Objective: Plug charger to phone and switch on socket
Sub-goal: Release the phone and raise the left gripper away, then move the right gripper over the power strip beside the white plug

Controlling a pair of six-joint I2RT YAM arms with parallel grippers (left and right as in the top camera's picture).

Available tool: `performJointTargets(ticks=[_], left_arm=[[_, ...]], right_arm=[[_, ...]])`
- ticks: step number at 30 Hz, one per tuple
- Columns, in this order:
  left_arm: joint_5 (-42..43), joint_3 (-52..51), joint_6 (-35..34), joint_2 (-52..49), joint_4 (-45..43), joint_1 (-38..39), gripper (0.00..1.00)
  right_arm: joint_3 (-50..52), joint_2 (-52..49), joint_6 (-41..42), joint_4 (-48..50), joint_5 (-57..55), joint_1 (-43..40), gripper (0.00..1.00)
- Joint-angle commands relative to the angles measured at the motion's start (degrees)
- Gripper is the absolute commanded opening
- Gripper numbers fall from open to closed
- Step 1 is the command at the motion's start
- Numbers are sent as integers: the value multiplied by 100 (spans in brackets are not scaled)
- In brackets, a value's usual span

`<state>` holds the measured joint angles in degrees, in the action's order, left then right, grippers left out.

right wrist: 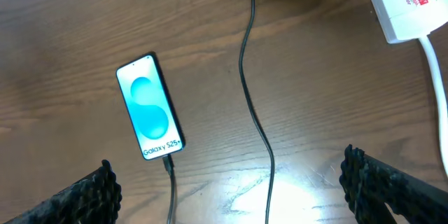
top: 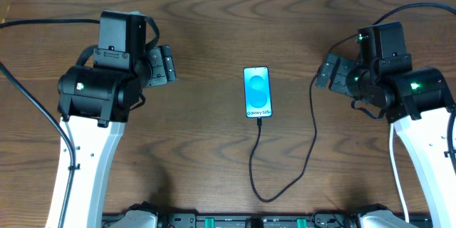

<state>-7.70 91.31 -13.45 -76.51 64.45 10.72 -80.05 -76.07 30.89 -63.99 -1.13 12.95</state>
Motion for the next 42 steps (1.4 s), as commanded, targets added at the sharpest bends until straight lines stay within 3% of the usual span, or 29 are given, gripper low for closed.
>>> performJointTargets(ticks=[1,11,19,29,42], left_arm=[[-92,42,57,-22,24,7,86],[-92,42,55,-22,24,7,86],[-92,42,55,-22,24,7,86],[-92,42,55,-22,24,7,86],[-92,42,55,-22,24,7,86]], right_arm=[[26,42,-136,-7,-92,26,99],[-138,42,-1261,203,313,-164,99],[-1259,-348,-2304,-219,1843,-1491,99],[-4009,-2583,-3447,-1967,2039,-3121,99],[-4444,-4406,-3827,-890,2057,-3687,99]])
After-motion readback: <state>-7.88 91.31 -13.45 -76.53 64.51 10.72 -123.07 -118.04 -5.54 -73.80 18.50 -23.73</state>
